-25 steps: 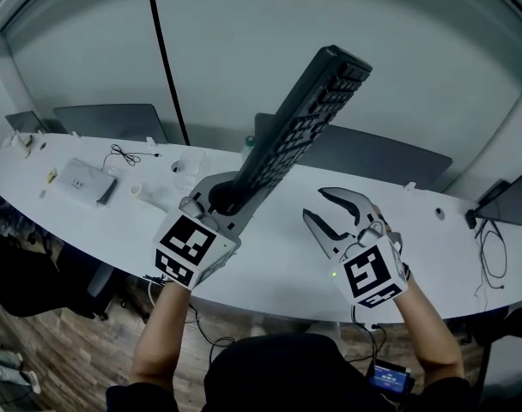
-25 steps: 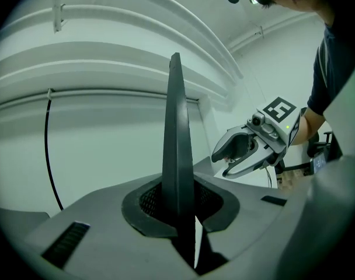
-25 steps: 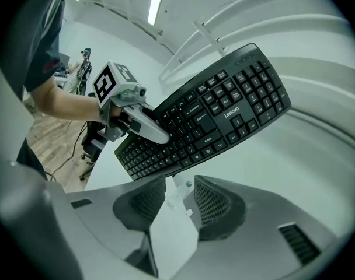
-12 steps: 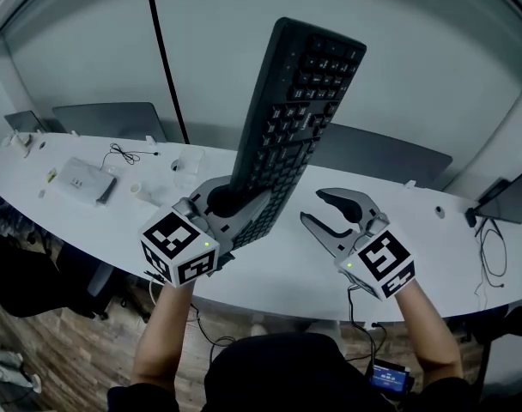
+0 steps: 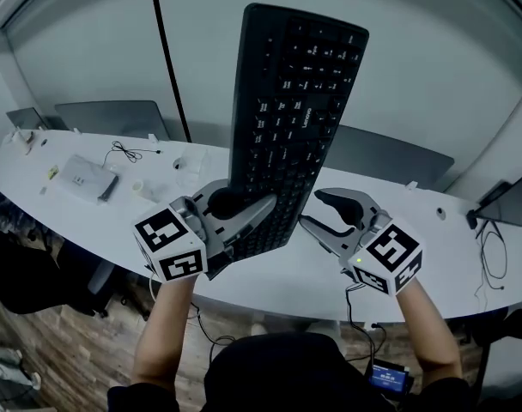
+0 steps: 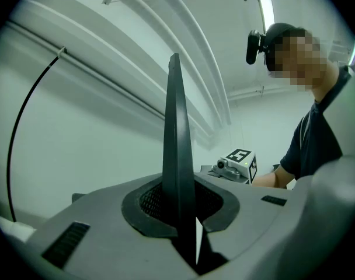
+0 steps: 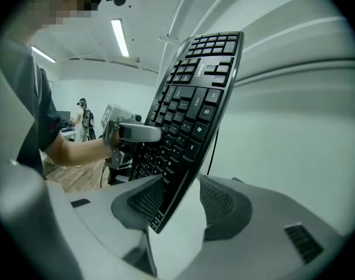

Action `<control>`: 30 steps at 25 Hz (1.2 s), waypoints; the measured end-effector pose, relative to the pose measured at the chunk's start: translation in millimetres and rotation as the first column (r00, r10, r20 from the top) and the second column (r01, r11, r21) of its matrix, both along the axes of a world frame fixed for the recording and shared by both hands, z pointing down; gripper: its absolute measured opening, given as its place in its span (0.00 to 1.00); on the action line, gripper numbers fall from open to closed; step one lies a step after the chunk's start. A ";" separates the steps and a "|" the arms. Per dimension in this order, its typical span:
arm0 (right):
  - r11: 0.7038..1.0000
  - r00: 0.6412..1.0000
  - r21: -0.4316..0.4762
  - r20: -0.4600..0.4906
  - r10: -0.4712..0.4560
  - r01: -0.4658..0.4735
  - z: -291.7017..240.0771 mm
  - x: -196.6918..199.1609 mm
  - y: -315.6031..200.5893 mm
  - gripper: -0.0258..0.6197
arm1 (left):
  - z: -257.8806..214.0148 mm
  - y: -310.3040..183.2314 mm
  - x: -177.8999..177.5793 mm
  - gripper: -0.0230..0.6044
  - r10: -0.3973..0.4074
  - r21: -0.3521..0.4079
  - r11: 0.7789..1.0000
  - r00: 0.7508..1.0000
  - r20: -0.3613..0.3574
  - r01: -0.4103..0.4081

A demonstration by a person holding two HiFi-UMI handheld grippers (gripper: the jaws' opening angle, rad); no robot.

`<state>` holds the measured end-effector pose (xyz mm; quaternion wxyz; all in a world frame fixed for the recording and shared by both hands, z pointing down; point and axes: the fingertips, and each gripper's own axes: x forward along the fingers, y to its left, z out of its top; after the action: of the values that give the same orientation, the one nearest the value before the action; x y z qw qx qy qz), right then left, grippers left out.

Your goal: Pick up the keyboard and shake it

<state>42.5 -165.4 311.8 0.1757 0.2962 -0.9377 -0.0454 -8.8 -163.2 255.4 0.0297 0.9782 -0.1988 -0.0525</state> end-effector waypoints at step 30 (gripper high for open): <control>0.866 0.856 -0.242 0.408 -0.319 0.438 -1.8 -47.1 21.9 0.37 | -3.4 15.4 14.4 0.16 0.336 -0.055 0.935 0.926 -0.172 -0.349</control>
<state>-4.6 -143.4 310.0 0.0378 0.0733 -0.9881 0.1302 5.7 -147.8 252.0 0.0955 0.9883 -0.0238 -0.1163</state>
